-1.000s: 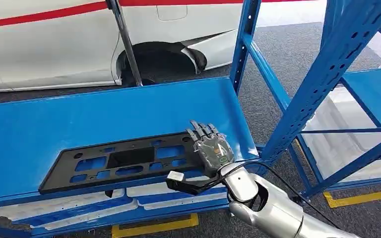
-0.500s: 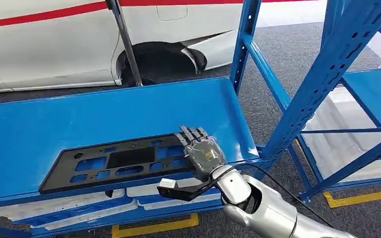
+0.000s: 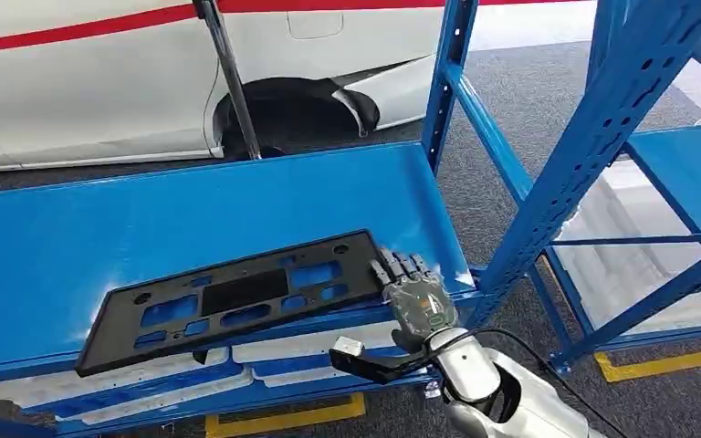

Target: Take the parts from the cabinet and place them on the table.

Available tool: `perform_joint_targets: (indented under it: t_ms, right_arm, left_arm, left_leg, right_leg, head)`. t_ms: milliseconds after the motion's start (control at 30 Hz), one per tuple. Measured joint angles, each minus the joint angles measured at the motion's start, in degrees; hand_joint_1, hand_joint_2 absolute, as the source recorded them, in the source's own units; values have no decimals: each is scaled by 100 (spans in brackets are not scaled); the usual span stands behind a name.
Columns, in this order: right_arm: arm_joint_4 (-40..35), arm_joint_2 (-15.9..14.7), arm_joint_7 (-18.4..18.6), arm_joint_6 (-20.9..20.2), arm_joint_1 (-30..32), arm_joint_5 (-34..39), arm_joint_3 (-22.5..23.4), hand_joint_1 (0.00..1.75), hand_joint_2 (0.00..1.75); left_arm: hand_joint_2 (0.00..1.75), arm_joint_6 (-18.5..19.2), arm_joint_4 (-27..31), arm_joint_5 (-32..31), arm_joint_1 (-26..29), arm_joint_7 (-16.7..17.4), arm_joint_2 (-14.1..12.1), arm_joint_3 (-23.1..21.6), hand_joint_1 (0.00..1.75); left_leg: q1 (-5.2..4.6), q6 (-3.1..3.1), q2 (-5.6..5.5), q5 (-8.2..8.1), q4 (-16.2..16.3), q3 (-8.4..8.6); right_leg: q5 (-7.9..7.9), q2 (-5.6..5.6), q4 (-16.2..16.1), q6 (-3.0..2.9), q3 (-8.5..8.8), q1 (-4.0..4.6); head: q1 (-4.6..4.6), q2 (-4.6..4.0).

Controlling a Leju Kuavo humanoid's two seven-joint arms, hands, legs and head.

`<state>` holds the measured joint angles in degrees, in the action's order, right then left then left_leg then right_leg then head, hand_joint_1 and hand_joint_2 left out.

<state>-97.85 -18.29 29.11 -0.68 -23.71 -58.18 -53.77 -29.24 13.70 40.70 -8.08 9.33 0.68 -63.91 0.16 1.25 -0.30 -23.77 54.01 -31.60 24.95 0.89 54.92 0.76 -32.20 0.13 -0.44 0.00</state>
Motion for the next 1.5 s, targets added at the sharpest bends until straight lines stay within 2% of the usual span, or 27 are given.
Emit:
perform_joint_targets:
  t_ms: [267, 367, 467, 567, 667, 767, 933, 1200, 1500]
  right_arm:
    - [-55, -109, -22, -92, -2, 24, 149, 0, 175]
    - [-87, -155, 7, -114, 1, 48, 157, 0, 175]
    - [-129, -188, 20, -140, 2, 48, 159, 0, 175]
    - [-129, -184, -134, -120, -60, 52, 157, 0, 175]
    - [-76, -83, -365, -79, -273, 149, 129, 0, 175]
    - [102, 148, -551, -68, -577, 251, 3, 0, 175]
    - [404, 485, -518, 15, -853, 306, -194, 0, 175]
    - [575, 594, -333, 31, -882, 308, -387, 0, 175]
    - [599, 616, -288, -103, -884, 245, -531, 0, 175]
  left_arm:
    - [0, 122, 0, 22, 145, 188, 28, 0, 0]
    - [0, 223, 0, -24, 144, 392, 42, -2, 0]
    - [0, 230, 0, -29, 147, 402, 46, -4, 0]
    - [0, 219, 0, 153, 146, 356, 46, -2, 0]
    - [0, 177, 0, 381, 148, 267, 46, 24, 0]
    - [0, 164, 0, 581, 144, 199, 46, 135, 0]
    - [0, 225, 0, 518, 145, 271, 46, 218, 0]
    - [0, 341, -4, 302, 144, 446, 35, 236, 0]
    - [0, 435, -4, 181, 147, 452, 37, 227, 0]
  left_leg:
    - [3, -1, -1, 0, -2, -1]
    - [2, -1, 0, 0, -2, -1]
    - [2, 0, -1, 0, -2, -1]
    - [2, 0, -1, 0, -3, -4]
    - [2, -1, -1, 1, -4, -5]
    - [4, -1, -1, 2, -4, -1]
    - [9, -7, -12, 6, -4, -4]
    - [8, -7, -13, 5, -4, -9]
    - [9, -7, -11, 5, -4, -2]
  right_leg:
    - [1, 0, 1, -1, -1, 4]
    - [1, 0, 1, -1, -1, 3]
    - [1, -1, 0, -1, 0, 3]
    - [0, -1, 1, 0, 1, 3]
    - [0, -2, 3, -1, 1, 3]
    - [0, -1, 3, -1, 1, 5]
    - [1, -19, 3, -1, 1, 12]
    - [1, -21, 2, -2, -1, 11]
    - [1, -19, 1, -2, 2, 11]
  head:
    - [0, 0]
    - [0, 0]
    - [0, 0]
    - [0, 0]
    - [0, 0]
    - [0, 0]
    - [0, 0]
    - [0, 0]
    - [0, 0]
